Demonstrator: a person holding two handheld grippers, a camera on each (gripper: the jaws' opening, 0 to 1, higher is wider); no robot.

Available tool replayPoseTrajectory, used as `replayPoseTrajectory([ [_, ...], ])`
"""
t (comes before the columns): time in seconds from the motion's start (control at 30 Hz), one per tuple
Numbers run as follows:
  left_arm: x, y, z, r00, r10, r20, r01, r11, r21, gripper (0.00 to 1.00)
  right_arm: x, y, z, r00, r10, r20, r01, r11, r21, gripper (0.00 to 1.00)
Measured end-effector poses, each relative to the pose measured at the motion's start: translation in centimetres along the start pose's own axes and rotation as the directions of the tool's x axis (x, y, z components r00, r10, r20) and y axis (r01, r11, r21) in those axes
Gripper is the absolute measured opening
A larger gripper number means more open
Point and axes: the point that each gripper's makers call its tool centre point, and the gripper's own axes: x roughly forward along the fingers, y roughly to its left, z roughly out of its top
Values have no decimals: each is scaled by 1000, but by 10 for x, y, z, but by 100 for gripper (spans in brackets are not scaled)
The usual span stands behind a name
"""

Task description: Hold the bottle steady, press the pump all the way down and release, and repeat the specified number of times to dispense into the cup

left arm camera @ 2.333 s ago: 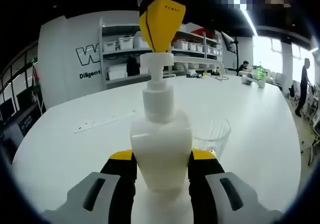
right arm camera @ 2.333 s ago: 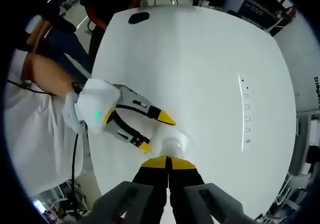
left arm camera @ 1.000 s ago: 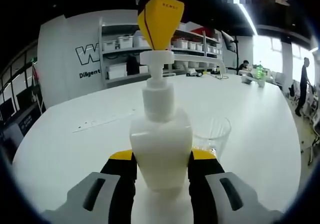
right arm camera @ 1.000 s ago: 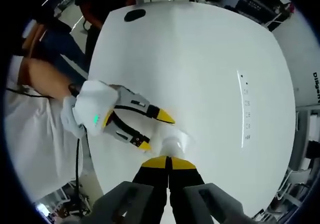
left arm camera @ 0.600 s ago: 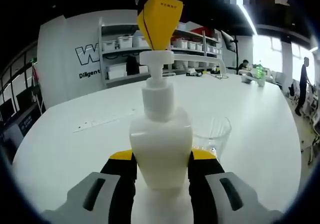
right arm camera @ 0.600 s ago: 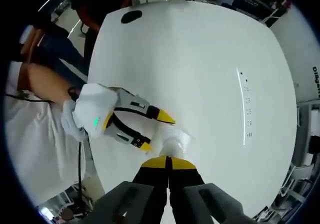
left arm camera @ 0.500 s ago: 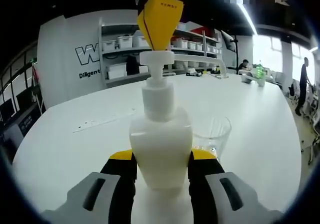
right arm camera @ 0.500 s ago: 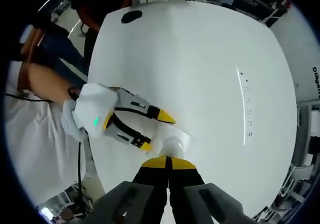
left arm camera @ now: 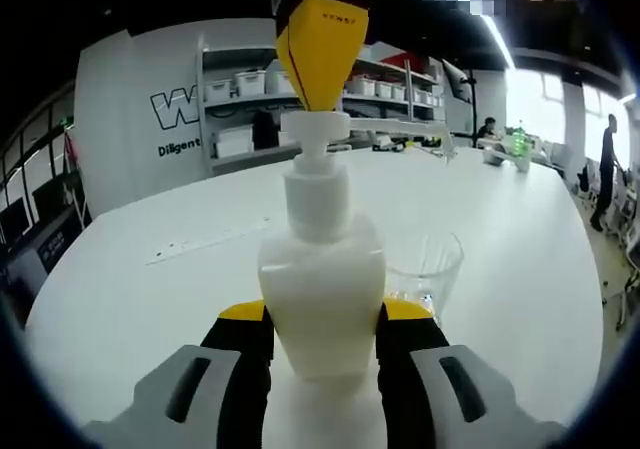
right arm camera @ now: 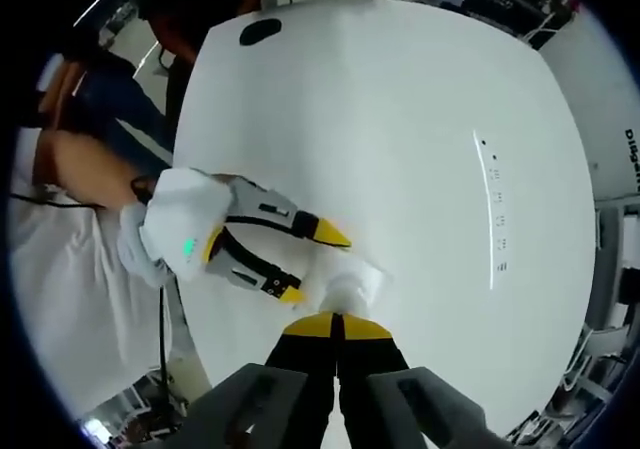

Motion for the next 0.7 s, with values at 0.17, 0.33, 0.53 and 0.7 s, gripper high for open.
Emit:
replayPoseTrajectory([
  [0.17, 0, 0, 0, 1000, -1, 0, 1, 1000, -2, 39, -3, -2, 0, 1000, -7, 12, 7, 1000, 4, 0],
  [0.33, 0, 0, 0, 1000, -2, -1, 2, 1000, -1, 39, -5, -4, 0, 999, -9, 41, 10, 1000, -12, 0],
  [0.53, 0, -1, 0, 1000, -2, -5, 2, 1000, -1, 39, -13, -2, 1, 999, -6, 49, 8, 1000, -30, 0],
  [0.7, 0, -1, -1, 1000, -1, -5, 1, 1000, 0, 39, -11, -2, 0, 999, -25, 29, 26, 998, -50, 0],
])
